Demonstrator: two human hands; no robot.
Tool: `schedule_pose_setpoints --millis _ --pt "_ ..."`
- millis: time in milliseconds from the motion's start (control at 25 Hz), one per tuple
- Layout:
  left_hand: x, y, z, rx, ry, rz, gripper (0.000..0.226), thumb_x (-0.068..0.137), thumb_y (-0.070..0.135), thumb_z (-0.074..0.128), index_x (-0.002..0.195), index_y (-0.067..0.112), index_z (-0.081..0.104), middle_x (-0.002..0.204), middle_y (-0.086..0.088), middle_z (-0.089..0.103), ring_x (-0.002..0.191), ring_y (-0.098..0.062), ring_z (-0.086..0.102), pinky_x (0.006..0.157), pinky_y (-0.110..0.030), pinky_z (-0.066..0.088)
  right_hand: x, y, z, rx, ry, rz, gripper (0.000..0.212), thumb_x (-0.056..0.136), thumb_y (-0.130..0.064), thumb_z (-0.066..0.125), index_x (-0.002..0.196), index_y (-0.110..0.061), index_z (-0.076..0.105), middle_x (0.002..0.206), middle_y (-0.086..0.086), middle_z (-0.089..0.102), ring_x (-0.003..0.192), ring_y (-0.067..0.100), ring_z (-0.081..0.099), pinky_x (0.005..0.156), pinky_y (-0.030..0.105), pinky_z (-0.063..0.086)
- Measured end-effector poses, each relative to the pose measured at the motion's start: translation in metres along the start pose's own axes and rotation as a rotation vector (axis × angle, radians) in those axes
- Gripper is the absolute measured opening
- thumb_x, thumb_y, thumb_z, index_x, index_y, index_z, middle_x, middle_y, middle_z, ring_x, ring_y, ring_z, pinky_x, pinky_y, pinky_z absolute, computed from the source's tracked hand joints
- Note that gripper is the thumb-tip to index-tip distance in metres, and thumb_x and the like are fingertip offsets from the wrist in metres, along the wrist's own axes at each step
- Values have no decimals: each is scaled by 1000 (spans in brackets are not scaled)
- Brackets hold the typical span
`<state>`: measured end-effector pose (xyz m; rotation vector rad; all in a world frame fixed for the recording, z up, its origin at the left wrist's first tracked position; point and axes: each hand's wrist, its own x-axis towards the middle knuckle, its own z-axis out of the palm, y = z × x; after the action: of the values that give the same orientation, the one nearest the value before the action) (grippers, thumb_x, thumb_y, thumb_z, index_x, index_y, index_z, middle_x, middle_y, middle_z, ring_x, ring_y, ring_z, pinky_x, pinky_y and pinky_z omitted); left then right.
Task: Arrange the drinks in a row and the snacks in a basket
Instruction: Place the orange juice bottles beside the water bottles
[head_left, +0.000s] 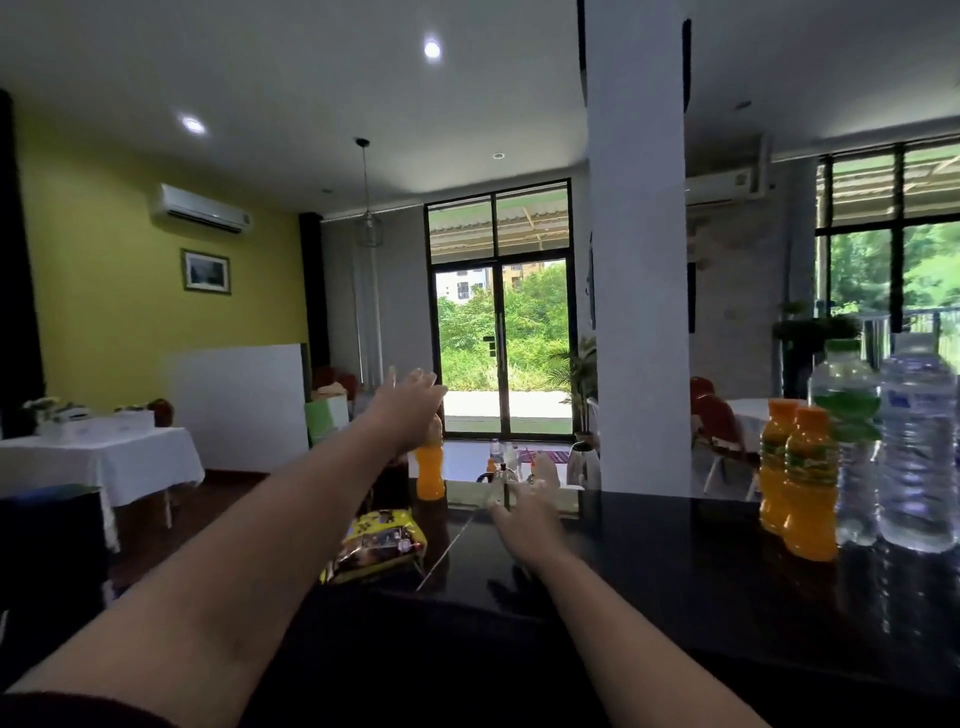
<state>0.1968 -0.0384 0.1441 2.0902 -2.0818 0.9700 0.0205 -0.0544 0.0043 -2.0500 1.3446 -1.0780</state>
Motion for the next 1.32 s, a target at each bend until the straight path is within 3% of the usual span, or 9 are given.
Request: schedule_pose_setpoints --millis 240,400,600,680,760,960,1040,1200,1320 --pt "43 -26 13 285 -31 76 59 94 33 54 145 15 31 152 -11 33 143 -27 26 114 -59 11 68 -16 52 212 -20 56 66 90 -43 60 144 -10 42 146 13 46 134 28 43 106 37 39" --pt "64 -26 23 295 -170 19 30 94 30 56 119 13 57 121 -5 63 121 -23 54 114 -61 11 100 -16 72 234 -39 61 72 89 -46 61 146 -10 38 147 13 44 134 29 42 107 41 39" --pt "78 -24 35 243 -117 24 19 94 28 55 105 13 61 101 -2 67 100 -21 62 111 -52 25 133 -26 97 224 -88 14 72 88 -45 63 146 -14 37 146 10 47 132 29 45 104 39 39" --pt "79 -25 37 259 -57 52 16 94 26 55 97 12 61 79 2 59 81 -18 58 96 -41 39 141 -30 102 279 -102 18 60 86 -41 67 137 -17 46 133 9 59 120 27 55 98 38 44" --pt "79 -28 39 275 -22 76 13 94 25 55 92 13 61 66 5 46 71 -17 51 83 -34 41 145 -31 106 275 -95 3 48 85 -38 70 124 -17 53 121 8 66 109 27 60 92 37 47" --pt "68 -26 31 178 52 102 13 95 24 53 95 16 62 80 4 57 76 -15 54 101 -41 39 130 -32 95 295 6 -47 39 82 -40 71 112 -19 59 107 5 69 97 25 62 76 32 42" --pt "60 -24 18 78 119 105 20 97 29 48 105 16 62 90 1 65 84 -17 61 97 -39 44 117 -36 83 353 64 -67 38 81 -43 71 112 -22 60 102 1 69 94 22 64 77 33 46" --pt "37 -16 -12 -453 148 74 30 96 32 49 122 19 58 115 -3 65 99 -19 60 87 -39 52 77 -44 52 463 185 -102 35 81 -44 71 109 -27 59 92 -10 63 87 18 63 76 35 53" --pt "17 5 -29 -720 133 84 29 93 33 56 118 19 59 116 -4 64 97 -18 59 83 -36 54 37 -39 22 440 230 -129 37 82 -43 72 113 -27 59 91 -14 59 83 9 59 69 29 50"
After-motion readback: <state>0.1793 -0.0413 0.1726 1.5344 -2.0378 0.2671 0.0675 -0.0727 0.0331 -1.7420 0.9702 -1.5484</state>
